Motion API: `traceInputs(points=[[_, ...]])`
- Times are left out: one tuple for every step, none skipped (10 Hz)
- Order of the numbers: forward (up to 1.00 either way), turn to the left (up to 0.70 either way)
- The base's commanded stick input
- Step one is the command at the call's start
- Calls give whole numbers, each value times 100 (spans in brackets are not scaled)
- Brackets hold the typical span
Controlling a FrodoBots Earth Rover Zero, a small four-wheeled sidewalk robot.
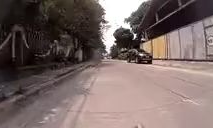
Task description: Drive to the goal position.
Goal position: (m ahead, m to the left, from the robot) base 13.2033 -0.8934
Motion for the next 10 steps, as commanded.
traceInputs(points=[[100, 0], [100, 10], [100, 16], [100, 0], [100, 0], [100, 0], [100, 0], [100, 0], [100, 0], [100, 0]])
